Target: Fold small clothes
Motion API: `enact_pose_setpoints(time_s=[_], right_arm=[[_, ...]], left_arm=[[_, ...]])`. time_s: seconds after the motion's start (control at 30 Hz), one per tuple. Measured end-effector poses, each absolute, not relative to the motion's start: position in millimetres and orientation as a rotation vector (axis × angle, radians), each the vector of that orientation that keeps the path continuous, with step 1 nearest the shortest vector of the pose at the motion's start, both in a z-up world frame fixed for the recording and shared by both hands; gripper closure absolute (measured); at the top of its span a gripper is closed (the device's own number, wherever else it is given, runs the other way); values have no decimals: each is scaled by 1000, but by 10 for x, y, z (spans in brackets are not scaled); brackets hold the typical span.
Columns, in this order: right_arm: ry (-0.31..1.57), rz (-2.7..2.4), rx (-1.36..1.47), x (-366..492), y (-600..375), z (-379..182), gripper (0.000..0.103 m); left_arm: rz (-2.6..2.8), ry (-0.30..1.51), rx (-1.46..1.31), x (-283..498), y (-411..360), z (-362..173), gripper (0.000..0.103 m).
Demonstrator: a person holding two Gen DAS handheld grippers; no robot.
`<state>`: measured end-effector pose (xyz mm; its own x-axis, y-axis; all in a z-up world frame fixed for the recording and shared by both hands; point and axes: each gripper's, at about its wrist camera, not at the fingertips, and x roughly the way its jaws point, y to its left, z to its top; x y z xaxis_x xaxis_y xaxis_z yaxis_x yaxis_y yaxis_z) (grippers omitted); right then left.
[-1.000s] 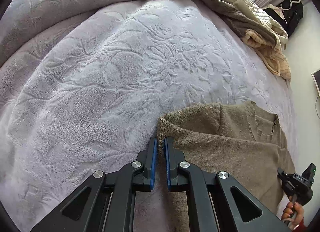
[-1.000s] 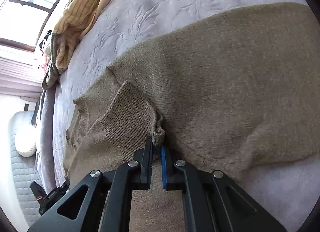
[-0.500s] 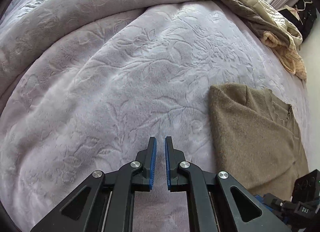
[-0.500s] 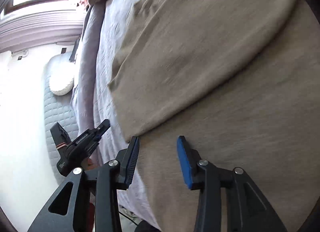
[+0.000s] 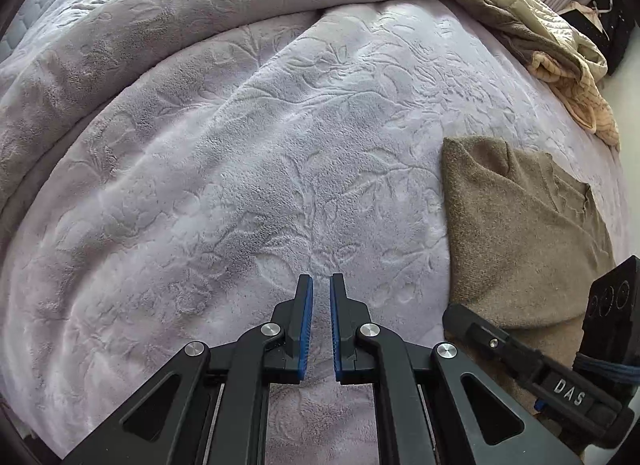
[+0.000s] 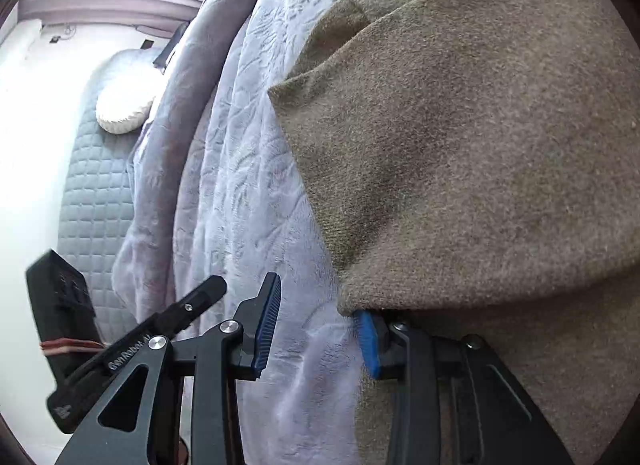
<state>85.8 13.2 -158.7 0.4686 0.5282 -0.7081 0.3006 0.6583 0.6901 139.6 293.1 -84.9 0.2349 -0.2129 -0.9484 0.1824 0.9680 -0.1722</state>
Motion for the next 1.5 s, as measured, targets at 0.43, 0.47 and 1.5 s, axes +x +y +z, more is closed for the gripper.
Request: enact_pose_setpoints(time_s=[0.43, 0.47, 1.5], right_arm=[[1069, -304, 719, -105, -1846, -916, 61], [1064, -344, 714, -142, -2025, -913, 61], [1190, -368, 796, -1086, -2080, -1101, 59]], left_arm=[[-520, 1291, 59, 1116, 1745, -714, 93], [-529, 1296, 71, 1102, 1640, -753, 93], [-395, 1311, 238, 417, 1121, -650, 4]])
